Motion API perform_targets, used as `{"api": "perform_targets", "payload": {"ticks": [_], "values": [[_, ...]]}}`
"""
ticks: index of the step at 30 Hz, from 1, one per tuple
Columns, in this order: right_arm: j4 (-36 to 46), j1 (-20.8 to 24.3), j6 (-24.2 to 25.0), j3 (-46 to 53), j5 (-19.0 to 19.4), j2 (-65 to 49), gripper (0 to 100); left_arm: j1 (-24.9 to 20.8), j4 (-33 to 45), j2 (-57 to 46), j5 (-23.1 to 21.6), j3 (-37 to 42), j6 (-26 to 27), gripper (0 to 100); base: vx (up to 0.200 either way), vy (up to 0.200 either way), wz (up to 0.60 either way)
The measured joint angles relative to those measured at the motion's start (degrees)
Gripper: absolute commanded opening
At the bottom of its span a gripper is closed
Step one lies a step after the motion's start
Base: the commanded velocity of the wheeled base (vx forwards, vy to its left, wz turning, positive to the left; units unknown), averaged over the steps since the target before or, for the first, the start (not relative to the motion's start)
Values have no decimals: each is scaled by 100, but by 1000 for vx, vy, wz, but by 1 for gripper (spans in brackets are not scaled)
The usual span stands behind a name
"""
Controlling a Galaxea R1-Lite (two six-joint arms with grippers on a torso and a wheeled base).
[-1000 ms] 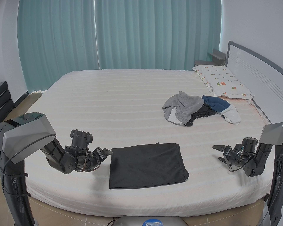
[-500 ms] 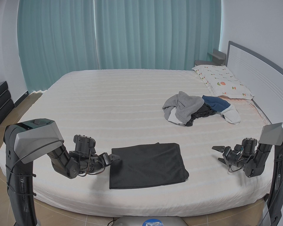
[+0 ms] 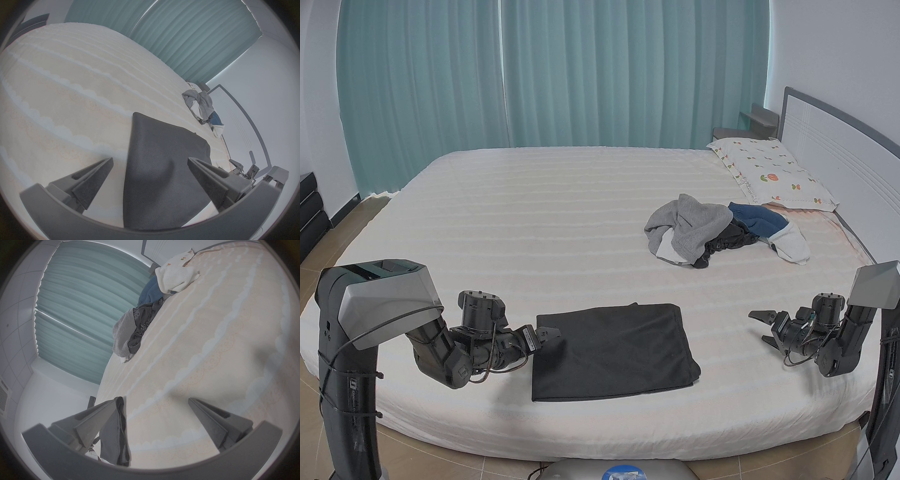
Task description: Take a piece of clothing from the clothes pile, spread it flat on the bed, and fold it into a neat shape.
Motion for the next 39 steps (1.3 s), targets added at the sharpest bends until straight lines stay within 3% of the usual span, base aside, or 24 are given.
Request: {"api": "perform_targets", "payload": {"ticks": [19,20,39], "values": [[0,33,-7,-17,-10,27,100,-230,-85,146,87,129,27,100,0,0,0],[2,33,-7,-17,-10,29,100,-230,-85,150,87,124,24,0,0,0,0],[2,33,-16,0,-10,33,100,-232,-282,188,330,238,16,0,0,0,0]]}}
